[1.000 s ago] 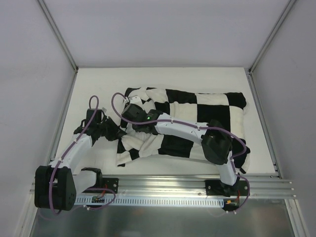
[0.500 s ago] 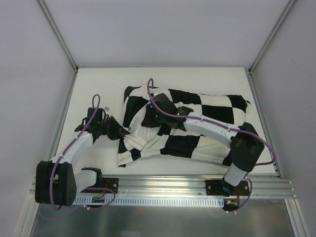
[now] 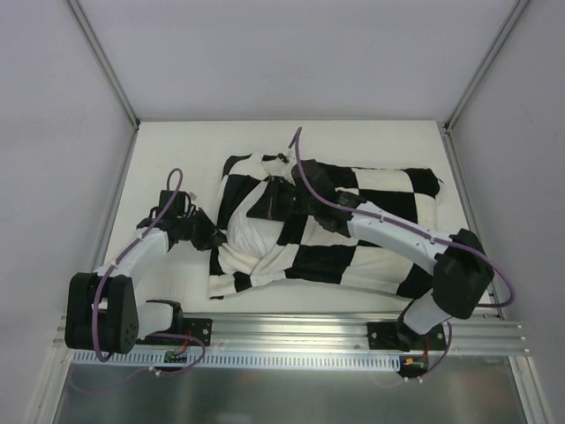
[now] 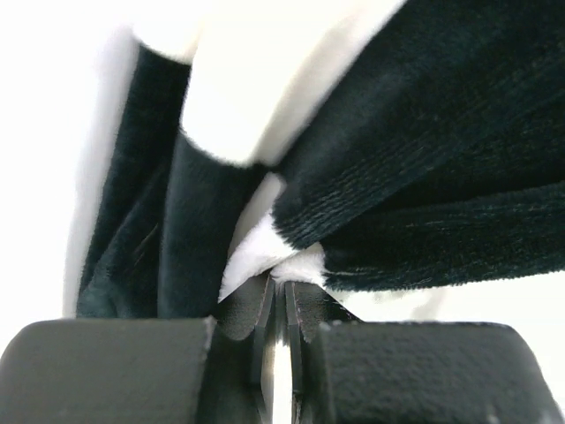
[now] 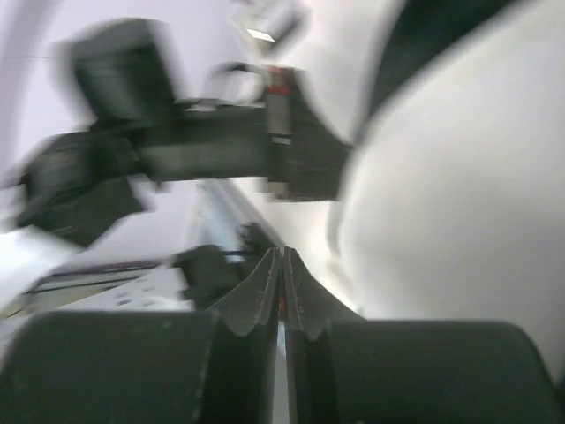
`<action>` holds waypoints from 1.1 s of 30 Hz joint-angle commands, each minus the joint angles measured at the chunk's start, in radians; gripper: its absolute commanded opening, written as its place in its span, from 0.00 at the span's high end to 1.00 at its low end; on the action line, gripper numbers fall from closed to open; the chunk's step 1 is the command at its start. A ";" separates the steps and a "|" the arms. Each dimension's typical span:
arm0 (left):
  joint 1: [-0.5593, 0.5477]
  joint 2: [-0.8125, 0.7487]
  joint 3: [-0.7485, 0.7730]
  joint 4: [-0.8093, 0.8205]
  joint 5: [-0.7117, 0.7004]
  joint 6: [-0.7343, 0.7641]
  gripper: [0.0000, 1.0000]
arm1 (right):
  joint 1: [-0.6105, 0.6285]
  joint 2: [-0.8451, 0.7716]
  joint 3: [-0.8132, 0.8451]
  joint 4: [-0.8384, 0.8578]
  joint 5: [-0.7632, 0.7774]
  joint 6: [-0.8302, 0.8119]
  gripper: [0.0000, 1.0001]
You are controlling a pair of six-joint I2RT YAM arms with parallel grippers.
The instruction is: Remove the pillowcase from the pillow
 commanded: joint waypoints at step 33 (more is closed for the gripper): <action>0.002 -0.112 -0.058 -0.021 -0.061 0.013 1.00 | 0.378 0.242 0.396 -0.583 0.817 -0.755 0.01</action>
